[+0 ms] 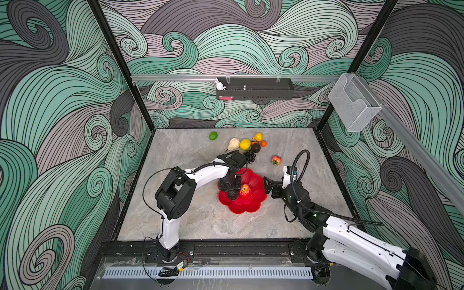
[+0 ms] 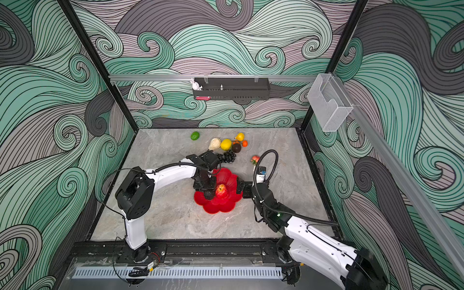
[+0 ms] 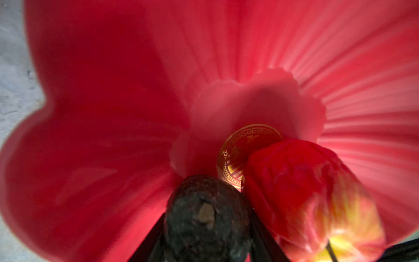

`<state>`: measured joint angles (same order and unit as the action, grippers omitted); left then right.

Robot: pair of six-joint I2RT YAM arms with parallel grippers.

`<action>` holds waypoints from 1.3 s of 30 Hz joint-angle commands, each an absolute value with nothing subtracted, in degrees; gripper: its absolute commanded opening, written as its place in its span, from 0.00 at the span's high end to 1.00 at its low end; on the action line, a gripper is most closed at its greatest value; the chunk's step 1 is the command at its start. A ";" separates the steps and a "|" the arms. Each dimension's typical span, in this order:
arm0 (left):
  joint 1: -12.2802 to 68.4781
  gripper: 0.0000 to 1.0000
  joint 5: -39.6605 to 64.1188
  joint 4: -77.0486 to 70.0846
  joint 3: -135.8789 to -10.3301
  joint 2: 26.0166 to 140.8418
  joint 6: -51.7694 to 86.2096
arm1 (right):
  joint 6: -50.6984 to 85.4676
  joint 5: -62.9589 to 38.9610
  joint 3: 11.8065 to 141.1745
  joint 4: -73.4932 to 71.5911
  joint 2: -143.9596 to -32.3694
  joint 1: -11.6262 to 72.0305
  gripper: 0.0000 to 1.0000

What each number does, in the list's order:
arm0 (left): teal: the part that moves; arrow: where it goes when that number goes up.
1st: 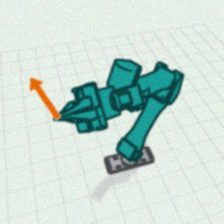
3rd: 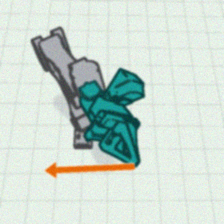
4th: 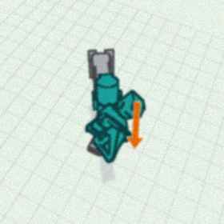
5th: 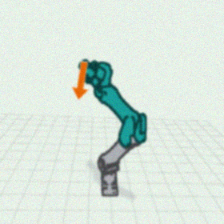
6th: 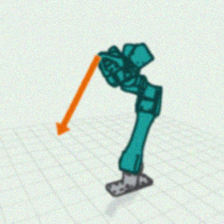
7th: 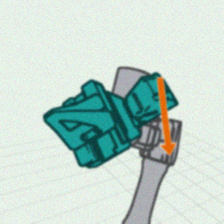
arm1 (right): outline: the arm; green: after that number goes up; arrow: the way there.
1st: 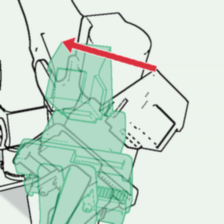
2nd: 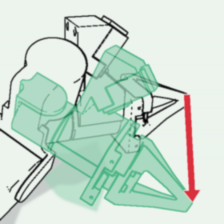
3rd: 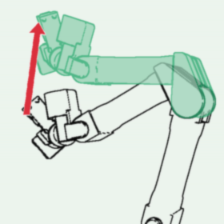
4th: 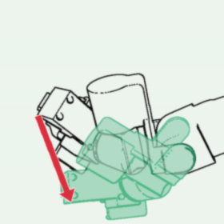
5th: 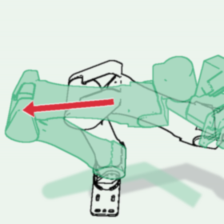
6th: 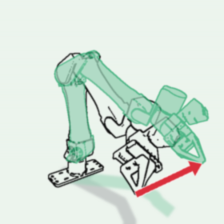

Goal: Arrange fruit in a fruit bowl
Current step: Place the fruit in the fruit bowl.

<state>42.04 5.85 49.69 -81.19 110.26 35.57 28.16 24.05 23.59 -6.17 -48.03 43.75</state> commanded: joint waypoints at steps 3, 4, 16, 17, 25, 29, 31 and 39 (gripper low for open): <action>41.31 0.47 6.15 50.18 -83.41 111.93 35.94 | 29.17 25.46 23.20 -5.63 -48.19 43.27 0.00; 41.22 0.46 6.16 50.18 -83.28 111.96 35.95 | 29.14 25.45 23.20 -5.67 -48.16 43.17 0.00; 41.13 0.42 6.32 49.61 -82.98 112.13 35.68 | 29.66 25.14 23.47 -5.18 -48.98 42.78 0.00; 41.13 0.44 6.41 49.52 -82.84 111.98 35.71 | 29.62 25.05 23.50 -5.18 -48.98 42.72 0.00; 41.13 0.41 6.91 49.17 -81.94 109.63 35.77 | 29.86 24.70 23.58 -5.22 -49.60 42.48 0.00; 41.13 0.40 6.90 49.15 -81.41 108.38 35.77 | 29.84 24.61 23.83 -5.15 -50.20 42.45 0.00; 41.13 0.38 6.93 49.04 -81.10 107.79 35.77 | 29.71 24.59 23.99 -4.97 -50.45 42.45 0.00; 41.22 0.34 6.85 49.25 -79.49 103.80 35.34 | 27.92 23.07 26.61 -2.77 -51.54 42.04 0.00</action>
